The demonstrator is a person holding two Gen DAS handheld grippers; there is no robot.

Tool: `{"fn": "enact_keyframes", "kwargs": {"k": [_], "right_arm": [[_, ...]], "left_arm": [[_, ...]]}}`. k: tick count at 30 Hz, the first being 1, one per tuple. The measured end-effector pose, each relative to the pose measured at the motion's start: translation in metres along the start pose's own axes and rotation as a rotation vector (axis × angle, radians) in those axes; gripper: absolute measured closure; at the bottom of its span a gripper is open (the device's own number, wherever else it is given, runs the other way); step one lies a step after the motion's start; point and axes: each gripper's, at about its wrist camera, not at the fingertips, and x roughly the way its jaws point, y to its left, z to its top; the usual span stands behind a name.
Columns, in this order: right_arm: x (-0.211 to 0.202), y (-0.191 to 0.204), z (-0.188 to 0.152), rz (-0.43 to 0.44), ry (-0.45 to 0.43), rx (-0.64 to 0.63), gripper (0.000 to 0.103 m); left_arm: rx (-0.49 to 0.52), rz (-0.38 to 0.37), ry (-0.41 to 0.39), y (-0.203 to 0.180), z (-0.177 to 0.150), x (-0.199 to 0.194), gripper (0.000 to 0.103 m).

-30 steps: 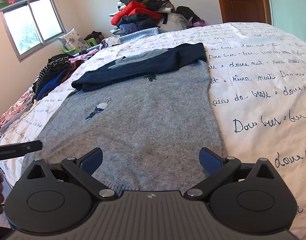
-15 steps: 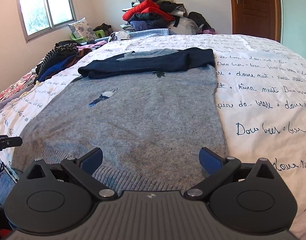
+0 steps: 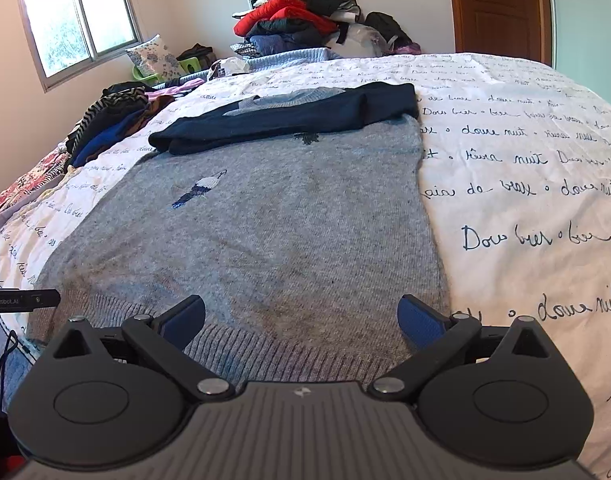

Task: Fold small clothes
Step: 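Move both grippers to the ribbed grey hem of the sweater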

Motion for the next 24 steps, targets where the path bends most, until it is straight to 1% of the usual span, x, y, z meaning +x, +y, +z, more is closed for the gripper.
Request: {"fn": "enact_keyframes", "kwargs": {"k": [5, 8, 11, 14, 15, 16, 17, 19, 20, 21, 24], "right_arm": [[0.002, -0.003, -0.001, -0.002, 0.015, 0.021, 0.000], [0.001, -0.005, -0.001, 0.004, 0.013, 0.030, 0.000], [-0.002, -0.008, 0.000, 0.005, -0.001, 0.028, 0.000], [-0.005, -0.012, 0.000, 0.011, -0.016, 0.035, 0.000], [-0.006, -0.013, 0.000, 0.014, -0.019, 0.036, 0.000], [-0.007, -0.015, 0.001, 0.014, -0.022, 0.035, 0.000], [-0.008, -0.017, 0.000, 0.015, -0.026, 0.031, 0.000], [-0.011, -0.021, -0.001, 0.017, -0.037, 0.023, 0.000], [-0.012, -0.023, -0.001, 0.014, -0.040, 0.020, 0.000], [-0.014, -0.025, -0.002, 0.003, -0.044, 0.017, 0.000], [-0.015, -0.029, -0.003, -0.048, -0.040, 0.006, 0.000]], "left_arm": [[0.000, -0.002, 0.002, 0.000, 0.001, 0.001, 0.010], [0.013, -0.017, -0.008, 0.000, 0.000, 0.001, 0.010], [0.026, -0.051, -0.011, 0.004, -0.001, 0.003, 0.010], [-0.010, -0.113, -0.002, 0.017, -0.004, 0.006, 0.010], [-0.032, -0.135, 0.001, 0.022, -0.005, 0.008, 0.012], [-0.044, -0.149, -0.002, 0.026, -0.006, 0.008, 0.020], [-0.053, -0.153, -0.006, 0.029, -0.007, 0.008, 0.023], [-0.059, -0.178, -0.015, 0.032, -0.007, 0.008, 0.036], [-0.061, -0.200, -0.019, 0.034, -0.007, 0.007, 0.039], [-0.063, -0.216, -0.024, 0.034, -0.006, 0.007, 0.042], [-0.074, -0.243, -0.028, 0.033, -0.007, 0.008, 0.042]]}}
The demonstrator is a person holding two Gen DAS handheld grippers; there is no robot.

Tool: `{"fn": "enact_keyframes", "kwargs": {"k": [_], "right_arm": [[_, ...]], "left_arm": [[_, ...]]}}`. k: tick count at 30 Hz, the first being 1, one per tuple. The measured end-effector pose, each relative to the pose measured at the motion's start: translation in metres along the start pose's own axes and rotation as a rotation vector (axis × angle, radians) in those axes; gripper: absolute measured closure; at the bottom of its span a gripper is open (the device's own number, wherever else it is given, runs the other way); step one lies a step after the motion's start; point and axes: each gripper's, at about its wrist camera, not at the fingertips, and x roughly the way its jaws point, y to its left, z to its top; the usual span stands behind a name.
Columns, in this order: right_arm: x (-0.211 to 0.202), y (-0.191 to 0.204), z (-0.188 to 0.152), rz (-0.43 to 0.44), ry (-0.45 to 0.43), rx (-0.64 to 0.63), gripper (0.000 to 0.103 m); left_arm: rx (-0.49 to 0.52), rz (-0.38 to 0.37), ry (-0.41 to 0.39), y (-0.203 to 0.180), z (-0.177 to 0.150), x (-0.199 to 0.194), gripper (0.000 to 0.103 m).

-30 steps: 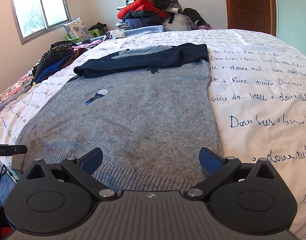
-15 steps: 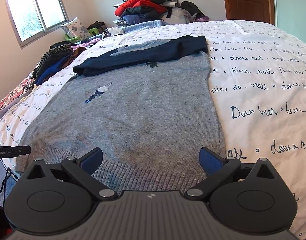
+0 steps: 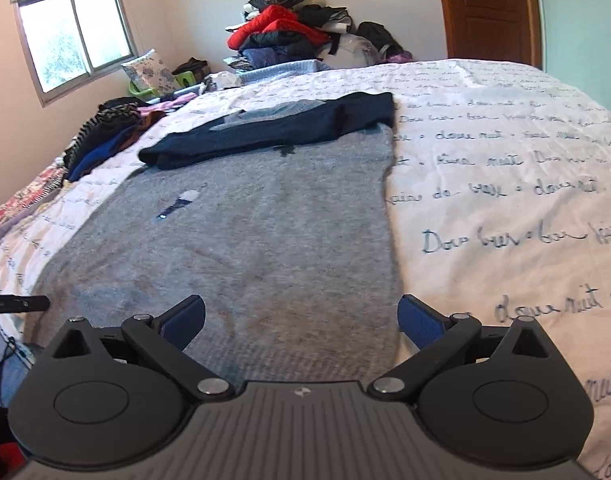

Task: Fold small clothes
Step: 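Move both grippers to the ribbed grey hem of the sweater, then grasp the ribbed hem with both grippers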

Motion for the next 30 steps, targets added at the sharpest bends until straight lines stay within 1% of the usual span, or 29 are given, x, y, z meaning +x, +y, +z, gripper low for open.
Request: {"fn": "enact_keyframes", "kwargs": {"k": [5, 7, 9, 13, 16, 19, 23, 24, 27, 30], "right_arm": [[-0.005, -0.006, -0.003, -0.037, -0.002, -0.014, 0.000], [-0.007, -0.012, -0.003, -0.029, 0.001, 0.003, 0.000], [-0.009, -0.024, -0.004, -0.004, 0.008, 0.049, 0.000], [-0.008, -0.059, -0.006, 0.102, 0.034, 0.184, 0.000], [-0.010, -0.076, -0.009, 0.179, 0.047, 0.237, 0.000], [-0.011, -0.087, -0.012, 0.256, 0.063, 0.295, 0.000], [-0.007, -0.086, -0.017, 0.418, 0.106, 0.326, 0.000], [-0.004, -0.084, -0.019, 0.446, 0.118, 0.331, 0.000], [0.003, -0.081, -0.022, 0.511, 0.131, 0.369, 0.000], [0.010, -0.084, -0.024, 0.556, 0.121, 0.447, 0.000]], "left_arm": [[-0.004, -0.071, 0.000, -0.001, -0.002, -0.001, 0.043], [-0.005, -0.108, -0.013, 0.001, -0.004, -0.003, 0.042], [-0.006, -0.136, -0.025, 0.003, -0.007, -0.002, 0.042], [-0.052, -0.199, -0.030, 0.013, -0.009, 0.001, 0.041], [-0.058, -0.239, -0.031, 0.020, -0.009, 0.001, 0.041], [-0.063, -0.297, -0.024, 0.030, -0.010, 0.001, 0.041], [-0.115, -0.439, 0.003, 0.043, -0.012, 0.004, 0.037], [-0.128, -0.462, 0.005, 0.045, -0.012, 0.005, 0.036], [-0.181, -0.490, 0.008, 0.050, -0.011, 0.012, 0.036], [-0.243, -0.519, 0.004, 0.056, -0.008, 0.017, 0.037]]}}
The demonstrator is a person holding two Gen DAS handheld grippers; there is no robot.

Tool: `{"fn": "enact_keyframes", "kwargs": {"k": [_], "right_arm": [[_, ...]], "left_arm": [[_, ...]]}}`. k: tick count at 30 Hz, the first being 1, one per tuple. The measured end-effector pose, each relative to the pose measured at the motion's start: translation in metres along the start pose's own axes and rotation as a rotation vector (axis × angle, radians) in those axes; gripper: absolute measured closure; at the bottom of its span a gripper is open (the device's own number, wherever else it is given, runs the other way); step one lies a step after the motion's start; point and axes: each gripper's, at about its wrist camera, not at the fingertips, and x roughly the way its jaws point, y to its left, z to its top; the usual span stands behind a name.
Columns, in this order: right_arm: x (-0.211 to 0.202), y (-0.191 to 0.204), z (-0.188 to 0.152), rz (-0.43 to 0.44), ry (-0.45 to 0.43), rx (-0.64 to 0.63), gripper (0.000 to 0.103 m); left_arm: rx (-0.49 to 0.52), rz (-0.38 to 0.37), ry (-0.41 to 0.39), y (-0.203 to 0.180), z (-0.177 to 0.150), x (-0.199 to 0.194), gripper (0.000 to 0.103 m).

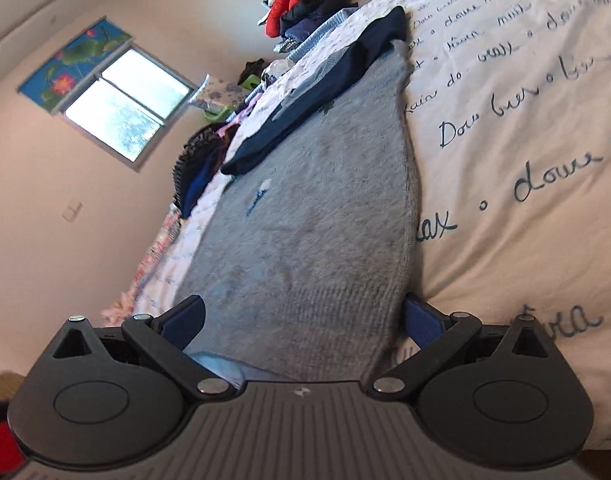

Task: Fold small clothes
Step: 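Grasp the ribbed hem with both grippers, then lift the hem and fold it toward the collar with both grippers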

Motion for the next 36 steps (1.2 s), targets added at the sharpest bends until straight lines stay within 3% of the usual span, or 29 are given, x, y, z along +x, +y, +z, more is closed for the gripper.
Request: {"fn": "enact_keyframes", "kwargs": {"k": [4, 7, 11, 14, 17, 19, 20, 25, 30, 36], "right_arm": [[0.003, 0.001, -0.001, 0.043, 0.012, 0.009, 0.002], [0.007, -0.001, -0.006, 0.086, 0.046, 0.041, 0.020], [0.010, -0.007, -0.008, 0.044, 0.046, 0.074, 0.052], [0.012, -0.005, -0.007, 0.013, 0.048, 0.064, 0.065], [0.013, 0.000, -0.009, -0.005, 0.059, 0.030, 0.068], [0.013, 0.002, -0.011, -0.022, 0.065, 0.010, 0.071], [0.013, 0.003, -0.013, -0.031, 0.066, 0.003, 0.072], [0.010, 0.003, -0.013, -0.070, 0.040, -0.001, 0.093], [0.007, 0.008, -0.014, -0.105, 0.019, -0.033, 0.096], [0.010, 0.027, -0.013, -0.056, 0.053, -0.103, 0.097]], "left_arm": [[0.001, -0.010, -0.001, 0.000, 0.002, 0.001, 0.037], [0.035, -0.003, 0.012, -0.002, 0.000, -0.002, 0.045], [0.036, 0.007, 0.019, 0.003, 0.000, -0.005, 0.056], [0.014, 0.006, 0.017, 0.008, 0.000, -0.007, 0.064], [0.013, 0.008, 0.021, 0.010, -0.002, -0.008, 0.073], [0.020, 0.009, 0.028, 0.009, -0.003, -0.008, 0.090], [0.028, 0.011, 0.036, 0.009, -0.004, -0.008, 0.094], [0.084, 0.077, 0.032, 0.000, -0.008, -0.005, 0.097], [0.181, 0.138, -0.003, -0.020, -0.006, -0.009, 0.097], [0.219, 0.119, -0.050, -0.035, 0.000, -0.021, 0.097]]}}
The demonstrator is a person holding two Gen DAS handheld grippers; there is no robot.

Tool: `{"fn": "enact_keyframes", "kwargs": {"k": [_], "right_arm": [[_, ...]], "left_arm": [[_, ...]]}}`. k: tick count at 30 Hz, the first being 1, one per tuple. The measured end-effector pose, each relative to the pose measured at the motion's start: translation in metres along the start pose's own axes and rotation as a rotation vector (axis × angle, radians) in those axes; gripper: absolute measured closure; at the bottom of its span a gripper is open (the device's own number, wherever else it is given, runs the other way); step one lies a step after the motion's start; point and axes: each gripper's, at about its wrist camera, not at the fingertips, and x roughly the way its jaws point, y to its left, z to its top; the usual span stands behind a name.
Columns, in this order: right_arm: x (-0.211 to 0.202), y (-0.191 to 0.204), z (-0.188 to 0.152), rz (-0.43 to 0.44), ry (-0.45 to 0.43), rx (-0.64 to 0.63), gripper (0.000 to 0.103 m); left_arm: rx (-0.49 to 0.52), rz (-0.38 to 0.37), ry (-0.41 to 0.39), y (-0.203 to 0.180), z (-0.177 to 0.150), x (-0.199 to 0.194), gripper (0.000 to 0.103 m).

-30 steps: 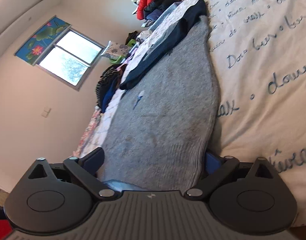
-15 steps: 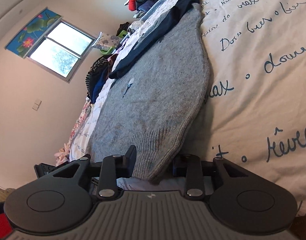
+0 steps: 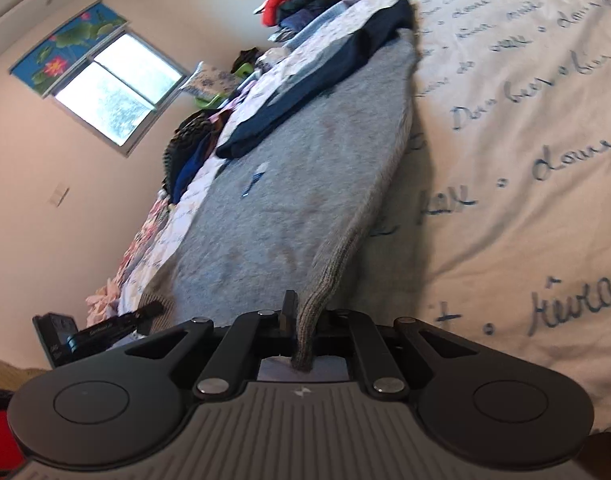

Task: Fold small clothes
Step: 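Lift the hem and fold it toward the collar with both grippers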

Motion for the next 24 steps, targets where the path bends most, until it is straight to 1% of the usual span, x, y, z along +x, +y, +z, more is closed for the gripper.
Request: {"fn": "enact_keyframes", "kwargs": {"k": [5, 8, 13, 18, 21, 24], "right_arm": [[0.001, 0.006, 0.008, 0.051, -0.025, 0.018, 0.097], [0.000, 0.012, 0.016, 0.052, -0.055, 0.009, 0.097], [-0.005, 0.022, 0.028, 0.063, -0.111, -0.014, 0.097], [-0.011, 0.029, 0.041, 0.082, -0.164, -0.030, 0.097], [-0.010, 0.032, 0.049, 0.042, -0.182, -0.061, 0.097], [-0.005, 0.035, 0.059, 0.022, -0.188, -0.085, 0.096]], "left_arm": [[-0.007, -0.002, -0.054, -0.008, 0.010, -0.012, 0.097], [-0.024, -0.019, -0.090, -0.013, 0.016, -0.019, 0.097], [-0.085, -0.046, -0.131, -0.014, 0.028, -0.024, 0.097], [-0.113, -0.042, -0.168, -0.017, 0.040, -0.026, 0.097], [-0.129, -0.030, -0.204, -0.020, 0.053, -0.022, 0.097], [-0.113, -0.003, -0.236, -0.029, 0.067, -0.013, 0.097]]}}
